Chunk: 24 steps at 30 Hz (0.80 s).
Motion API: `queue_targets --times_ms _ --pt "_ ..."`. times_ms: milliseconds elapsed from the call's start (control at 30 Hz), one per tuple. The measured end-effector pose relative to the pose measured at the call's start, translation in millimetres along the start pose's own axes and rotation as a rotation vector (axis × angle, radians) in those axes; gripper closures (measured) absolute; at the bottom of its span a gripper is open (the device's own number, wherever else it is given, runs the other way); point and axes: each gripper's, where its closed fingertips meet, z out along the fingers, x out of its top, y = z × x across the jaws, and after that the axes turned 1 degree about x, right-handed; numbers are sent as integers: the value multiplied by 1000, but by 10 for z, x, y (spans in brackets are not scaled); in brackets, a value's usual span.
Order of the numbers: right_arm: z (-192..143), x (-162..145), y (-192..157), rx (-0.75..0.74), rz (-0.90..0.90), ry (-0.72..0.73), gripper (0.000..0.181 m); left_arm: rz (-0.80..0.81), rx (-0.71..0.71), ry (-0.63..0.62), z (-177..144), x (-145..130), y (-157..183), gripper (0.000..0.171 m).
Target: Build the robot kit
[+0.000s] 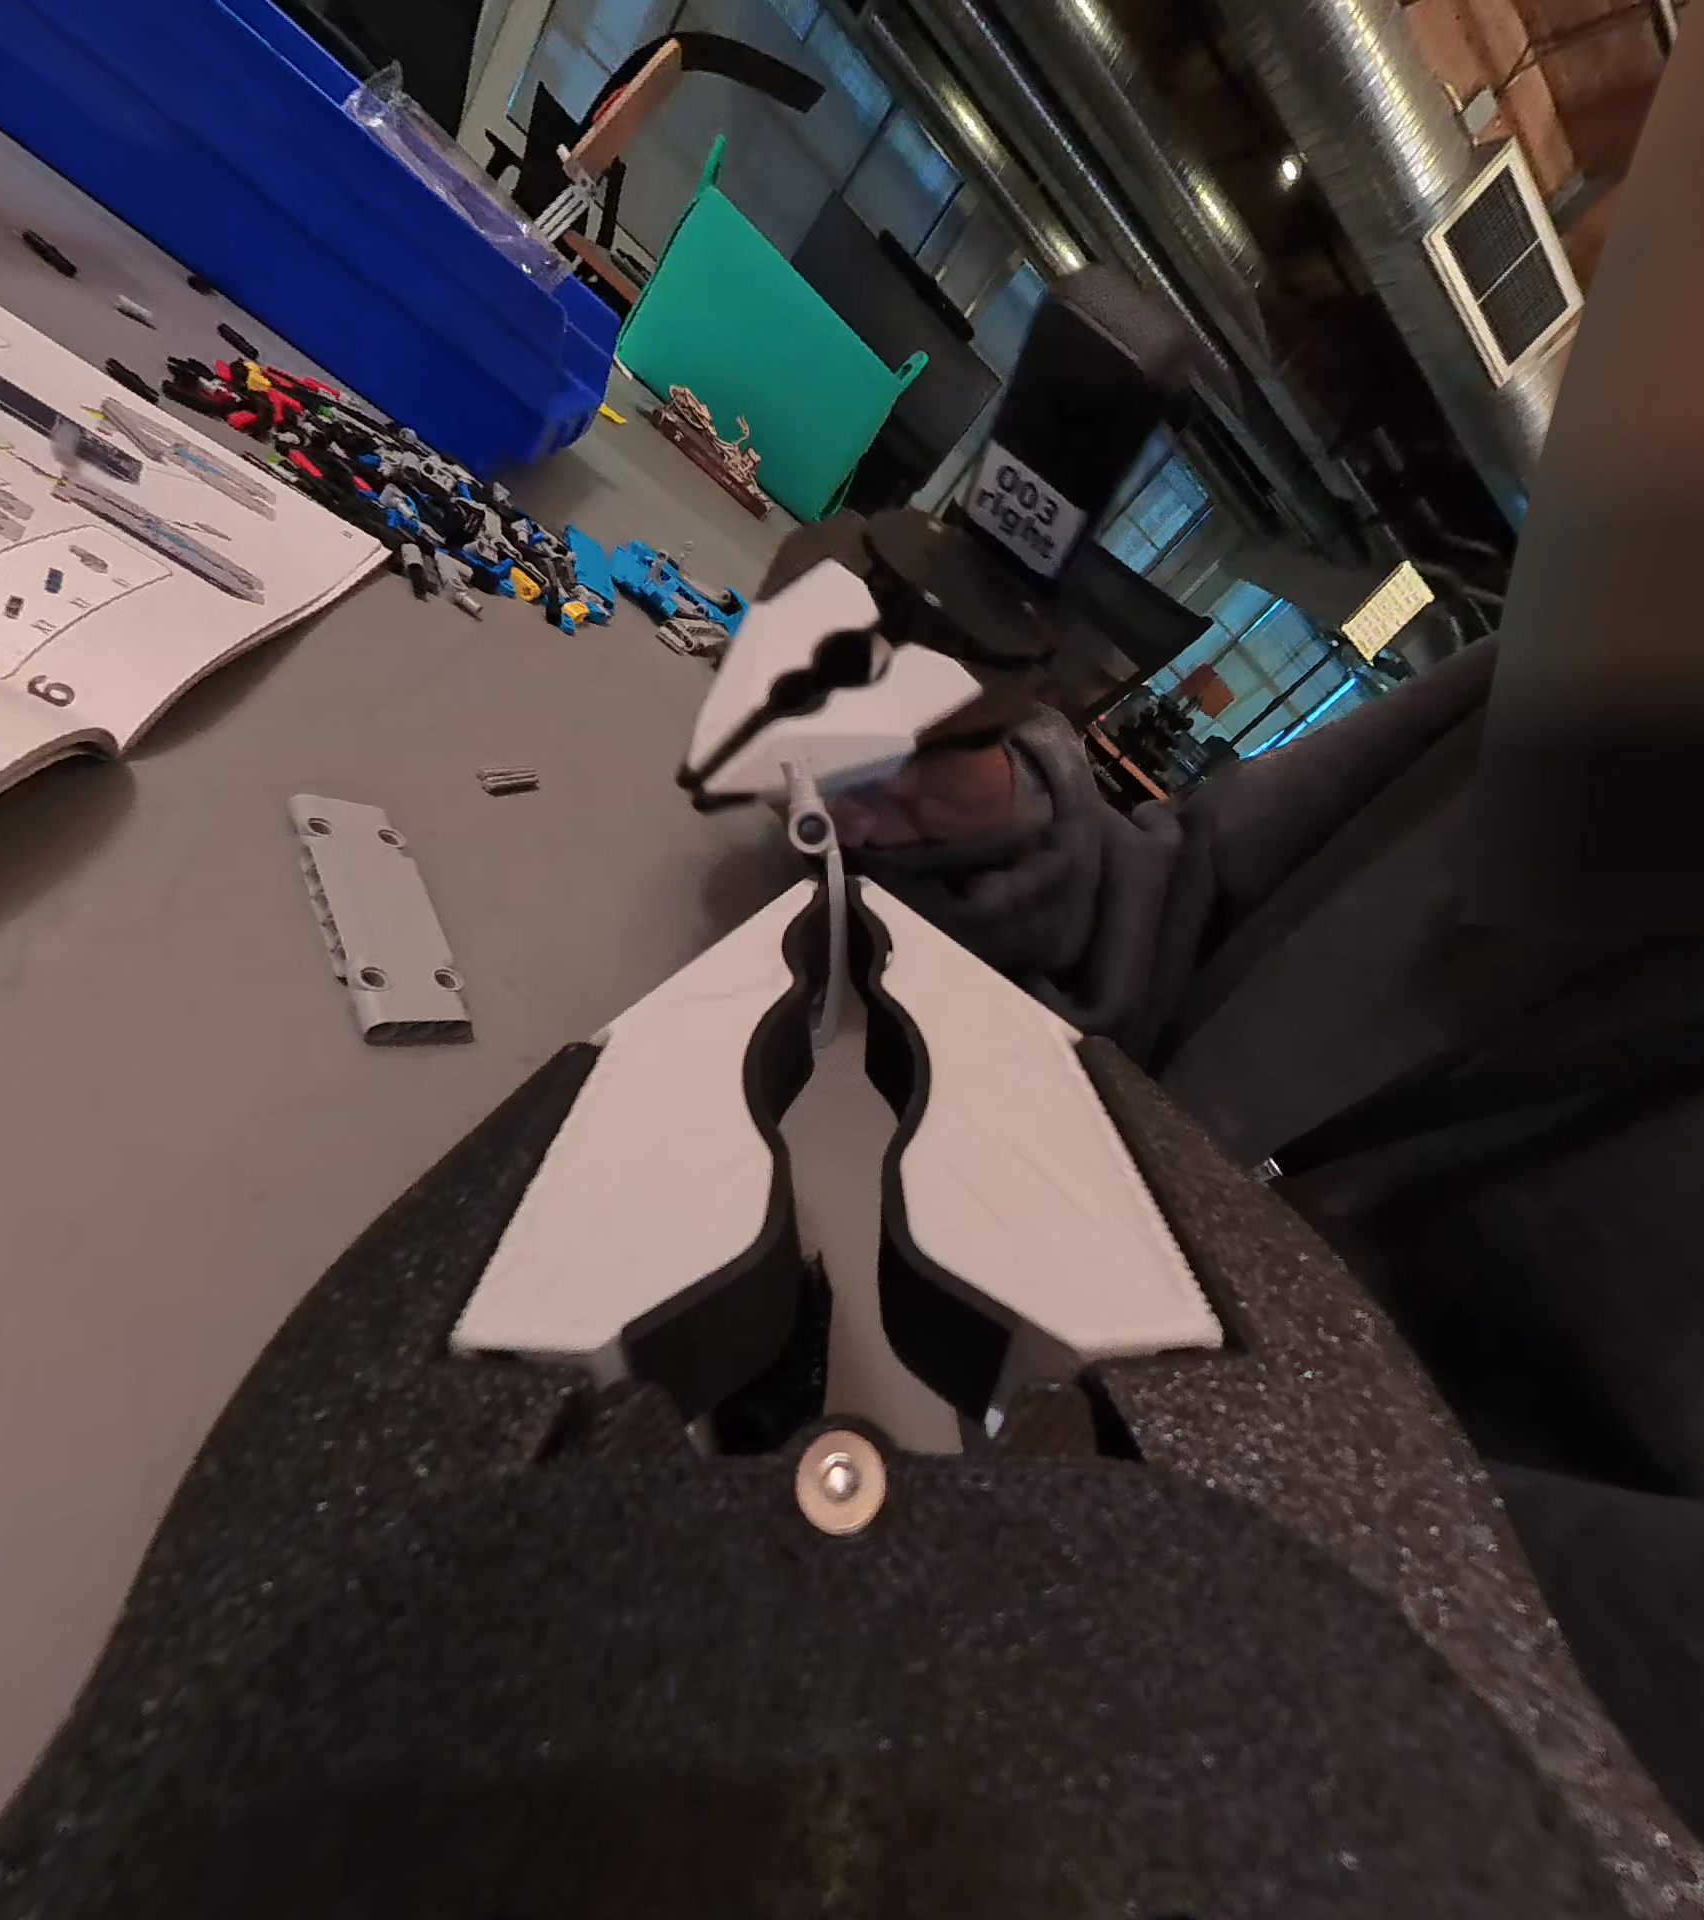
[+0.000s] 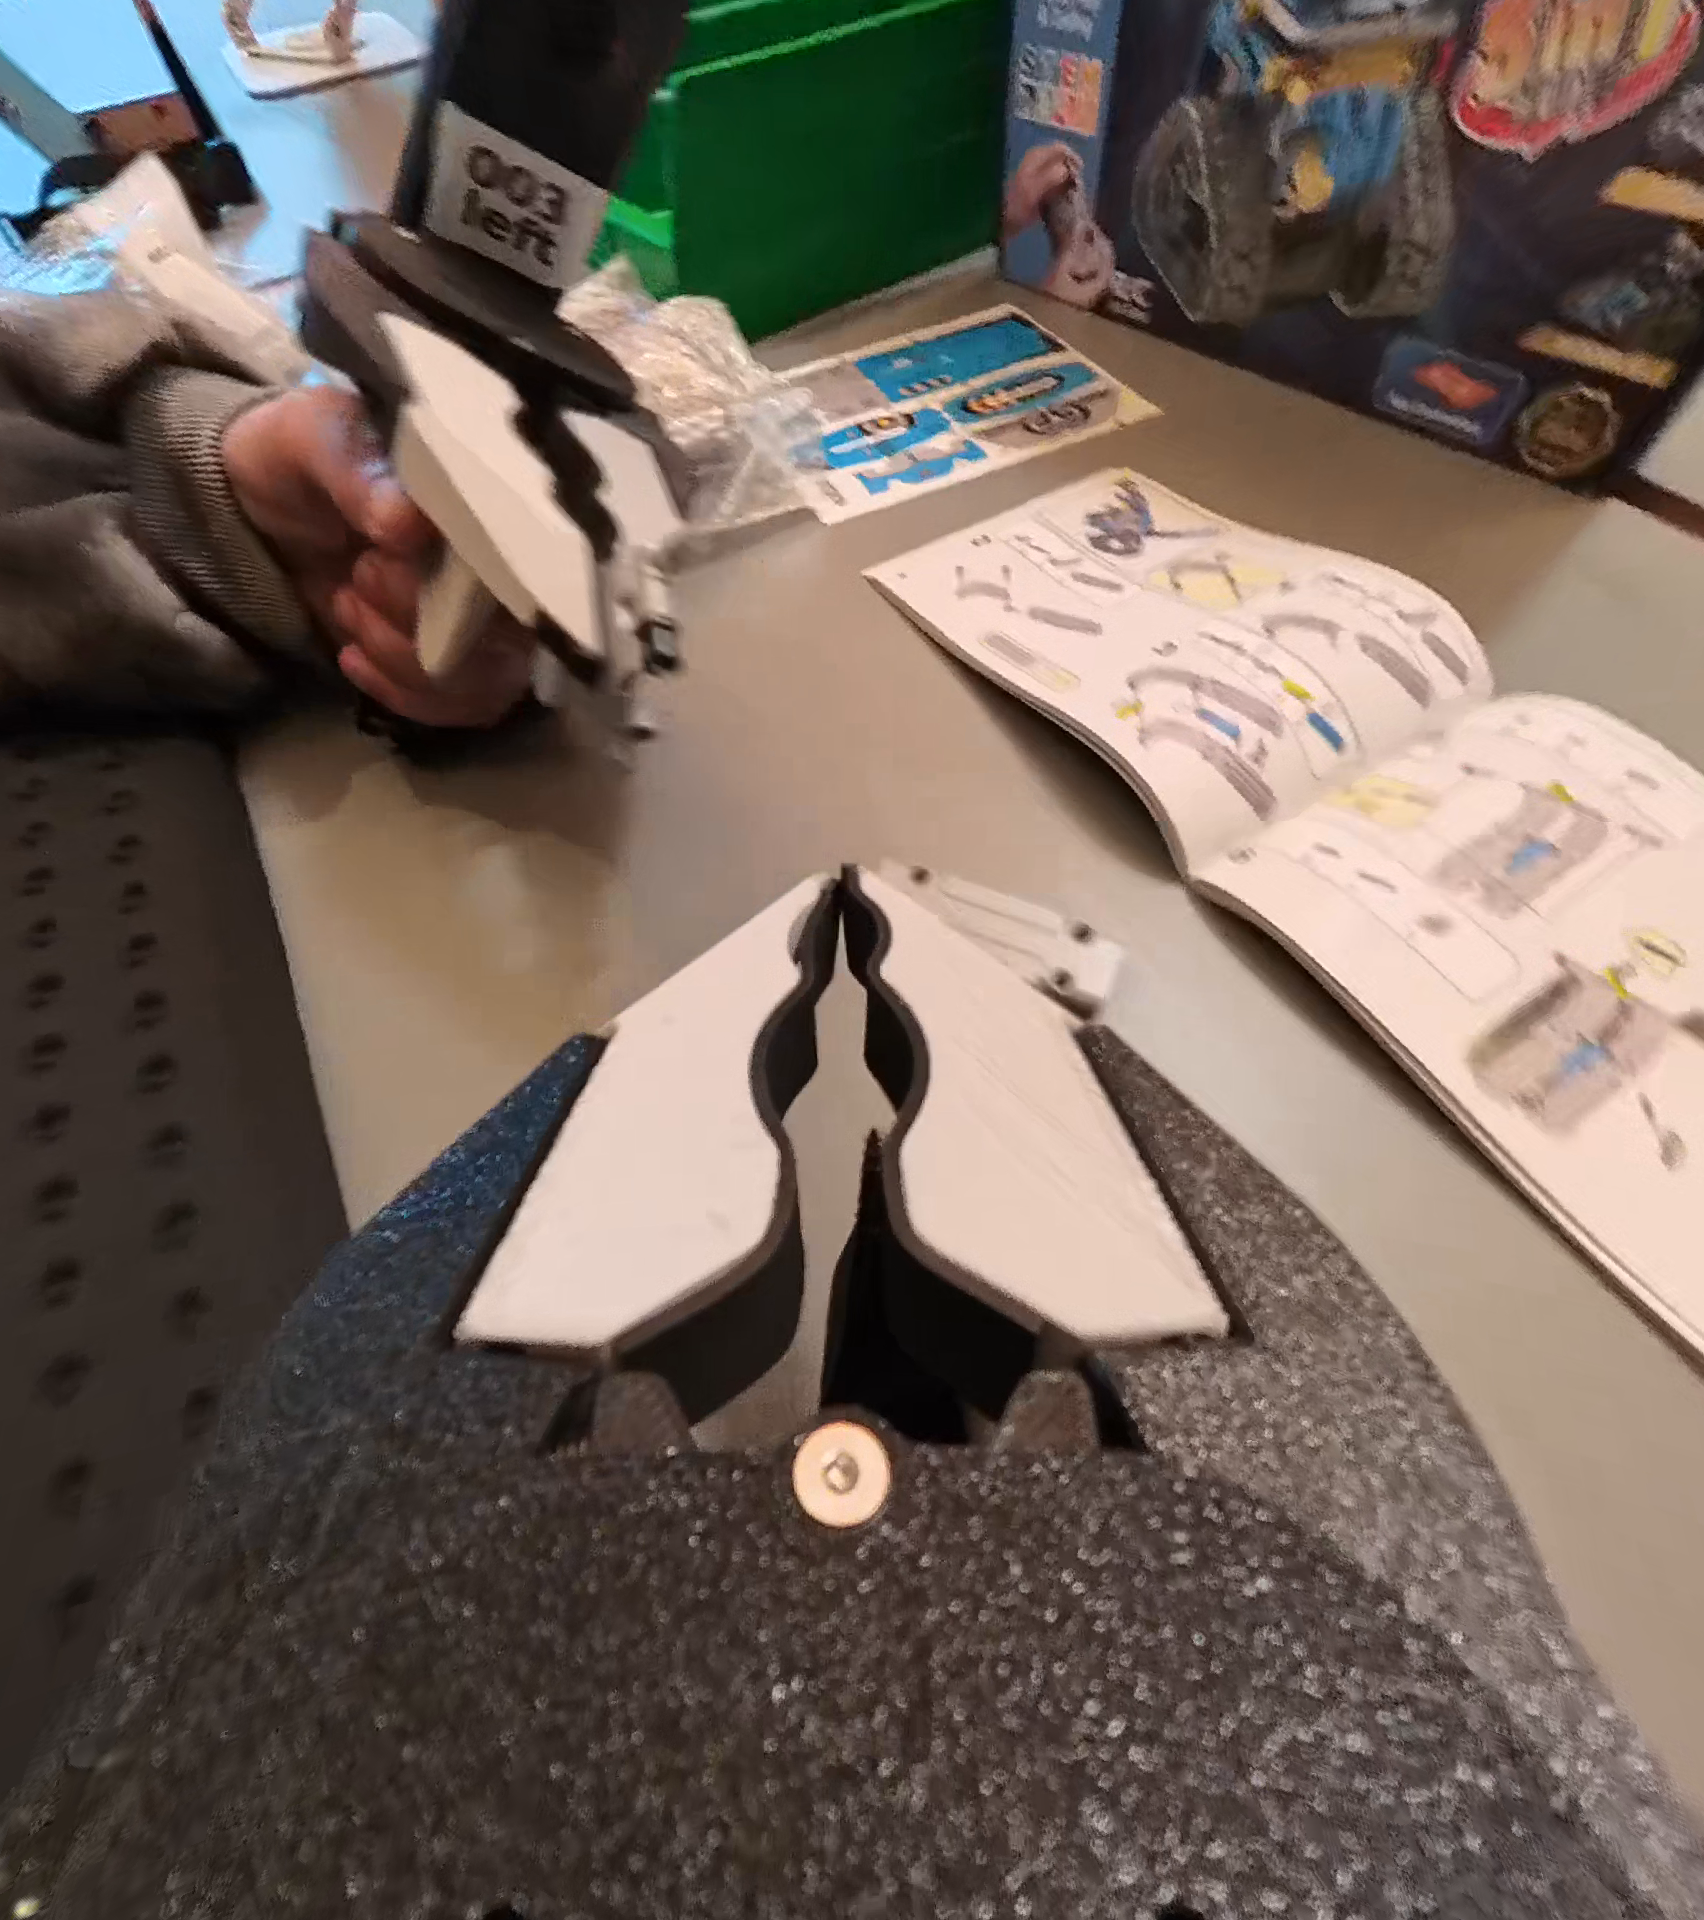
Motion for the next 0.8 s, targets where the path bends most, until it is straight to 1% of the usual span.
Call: queue_targets --times_ms 33,133,200,267,333,367,400,433,467,533,567,600,667,700,733,767,800 --pt "-71 -30 102 -8 29 -5 181 3 -4 -2 3 -4 9 171" --pt "-234 -152 493 -65 134 -38 157 13 -17 -24 31 -44 44 171" --pt "-300 -199 765 -128 157 -63 151 15 -18 -27 39 -48 48 171" --pt "-303 -258 1005 -171 103 -139 147 2 -28 -2 20 -11 57 171" --pt "-366 -307 1416 -290 9 -245 139 -20 -70 45 -12 57 117 171" --pt "-387 -269 1607 -324 -28 -251 143 -32 -102 76 -30 101 165 171" --pt "-363 -233 1715 -305 -16 -253 146 -46 -140 115 -55 162 221 171" --pt "-279 -166 1630 -186 45 -257 142 -63 -180 168 -91 242 276 171" --pt "-175 6 1343 3 97 -224 142 -82 -213 220 -135 322 313 171" --pt "-5 526 694 250 64 -19 146 -110 -257 307 -230 451 349 171" --pt "46 715 291 386 41 69 146 -116 -266 346 -275 503 350 171" --pt "112 796 -33 482 32 103 146 -117 -273 379 -314 547 353 171" --pt "281 759 -485 588 46 70 145 -105 -253 434 -373 614 326 171" --pt "373 711 -616 605 66 45 148 -97 -242 464 -405 651 317 171" --pt "432 701 -723 620 85 53 150 -88 -230 485 -426 674 312 171" --pt "460 740 -793 618 91 99 159 -79 -213 496 -435 683 299 171" --pt "478 795 -802 582 81 151 168 -71 -198 492 -426 675 286 171"
